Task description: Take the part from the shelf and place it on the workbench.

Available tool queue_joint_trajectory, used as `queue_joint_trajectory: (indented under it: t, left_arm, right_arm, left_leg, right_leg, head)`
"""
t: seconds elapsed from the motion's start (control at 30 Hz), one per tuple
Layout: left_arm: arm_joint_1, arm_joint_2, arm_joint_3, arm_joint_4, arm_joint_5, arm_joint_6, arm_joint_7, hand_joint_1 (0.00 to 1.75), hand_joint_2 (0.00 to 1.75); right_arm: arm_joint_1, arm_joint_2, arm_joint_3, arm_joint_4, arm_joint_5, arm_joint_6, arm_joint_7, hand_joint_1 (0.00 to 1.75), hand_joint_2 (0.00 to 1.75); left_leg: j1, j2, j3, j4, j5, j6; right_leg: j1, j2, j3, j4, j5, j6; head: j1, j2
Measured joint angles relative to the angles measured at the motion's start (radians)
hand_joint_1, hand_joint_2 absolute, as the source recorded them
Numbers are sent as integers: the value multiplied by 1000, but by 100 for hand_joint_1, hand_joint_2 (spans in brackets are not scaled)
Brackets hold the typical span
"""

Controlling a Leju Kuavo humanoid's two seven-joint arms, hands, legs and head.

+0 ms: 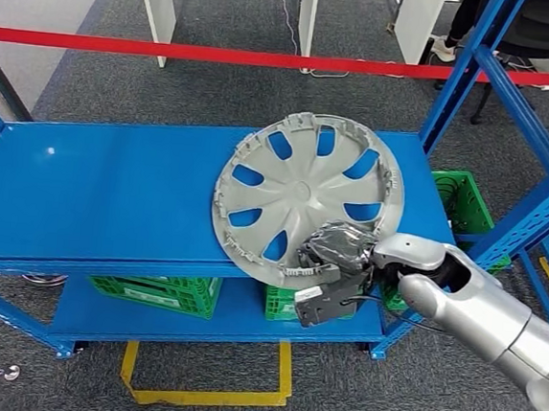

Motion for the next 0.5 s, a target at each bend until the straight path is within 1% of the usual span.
queue_joint_trajectory:
  t: [0.1, 0.33, 0.5]
  left_arm:
    - [0, 0, -2, 0, 2, -2, 0, 0, 0]
    - [0, 1, -5, 0, 9, -13, 0, 0, 0]
    - [0, 2, -10, 0, 9, -14, 0, 0, 0]
  right_arm:
    - [-27, -13, 20, -2, -23, 17, 0, 166, 175]
    - [-77, -36, 70, -2, -100, 46, -3, 159, 175]
    - [-92, -43, 100, -3, -121, 54, -8, 158, 175]
  left_leg:
    - [0, 0, 0, 0, 0, 0]
    - [0, 0, 0, 0, 0, 0]
    - [0, 0, 0, 0, 0, 0]
  right_leg:
    - [0, 0, 0, 0, 0, 0]
    - [0, 0, 0, 0, 0, 0]
    - [0, 0, 0, 0, 0, 0]
  head:
    - [0, 0]
    - [0, 0]
    - [0, 0]
